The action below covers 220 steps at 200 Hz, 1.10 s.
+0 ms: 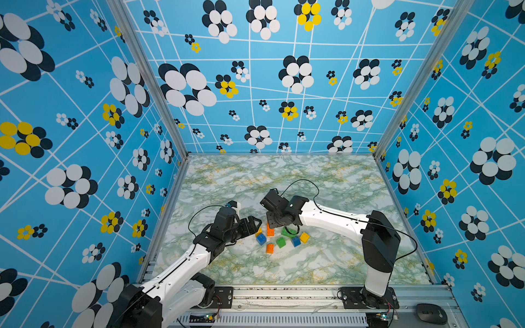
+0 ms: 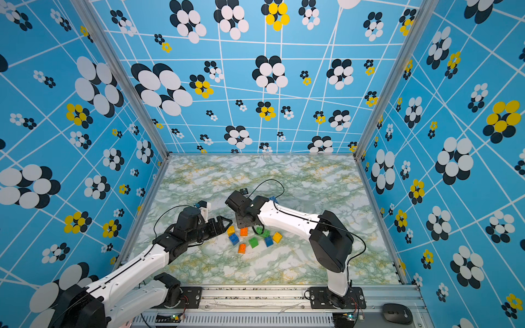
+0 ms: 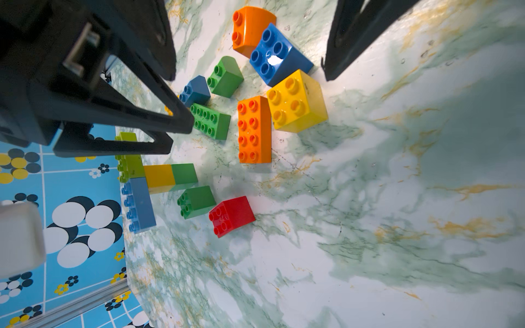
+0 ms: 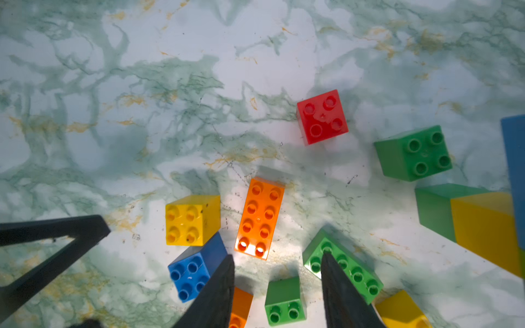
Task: Assemble a fork with lego
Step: Pick up the lego brick from the center of the board.
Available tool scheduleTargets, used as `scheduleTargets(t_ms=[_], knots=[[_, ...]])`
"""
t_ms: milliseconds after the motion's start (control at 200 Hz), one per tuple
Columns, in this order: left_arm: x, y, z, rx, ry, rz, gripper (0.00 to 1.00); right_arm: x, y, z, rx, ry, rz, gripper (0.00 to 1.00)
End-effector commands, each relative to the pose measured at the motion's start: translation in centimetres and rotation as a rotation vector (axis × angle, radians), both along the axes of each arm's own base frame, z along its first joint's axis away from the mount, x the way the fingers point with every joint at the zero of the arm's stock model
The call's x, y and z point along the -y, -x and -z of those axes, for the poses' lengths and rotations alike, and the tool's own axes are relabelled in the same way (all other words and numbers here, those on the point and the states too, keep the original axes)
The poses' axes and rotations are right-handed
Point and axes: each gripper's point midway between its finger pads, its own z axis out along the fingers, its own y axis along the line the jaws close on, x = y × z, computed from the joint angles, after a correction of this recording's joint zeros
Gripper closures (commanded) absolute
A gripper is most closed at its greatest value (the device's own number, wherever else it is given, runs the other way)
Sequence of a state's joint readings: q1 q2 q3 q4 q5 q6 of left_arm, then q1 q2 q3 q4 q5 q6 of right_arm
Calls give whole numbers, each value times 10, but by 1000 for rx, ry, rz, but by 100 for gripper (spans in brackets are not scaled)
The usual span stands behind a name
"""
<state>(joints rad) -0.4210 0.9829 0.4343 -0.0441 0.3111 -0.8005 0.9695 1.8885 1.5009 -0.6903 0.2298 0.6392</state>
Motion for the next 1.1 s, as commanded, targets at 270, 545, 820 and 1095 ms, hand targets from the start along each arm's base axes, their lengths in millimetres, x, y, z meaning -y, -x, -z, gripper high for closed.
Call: scheduleTargets(t_ms=[270, 545, 820, 1095], knots=[[5, -15, -5, 16, 61, 29, 16, 5, -48, 8, -59, 55, -71, 49], [2, -35, -6, 13, 92, 7, 16, 3, -66, 28, -105, 116, -134, 49], [5, -40, -4, 10, 91, 17, 16, 7, -71, 49, -152, 157, -149, 50], [4, -40, -5, 11, 87, 16, 17, 6, -78, 58, -161, 170, -159, 54]])
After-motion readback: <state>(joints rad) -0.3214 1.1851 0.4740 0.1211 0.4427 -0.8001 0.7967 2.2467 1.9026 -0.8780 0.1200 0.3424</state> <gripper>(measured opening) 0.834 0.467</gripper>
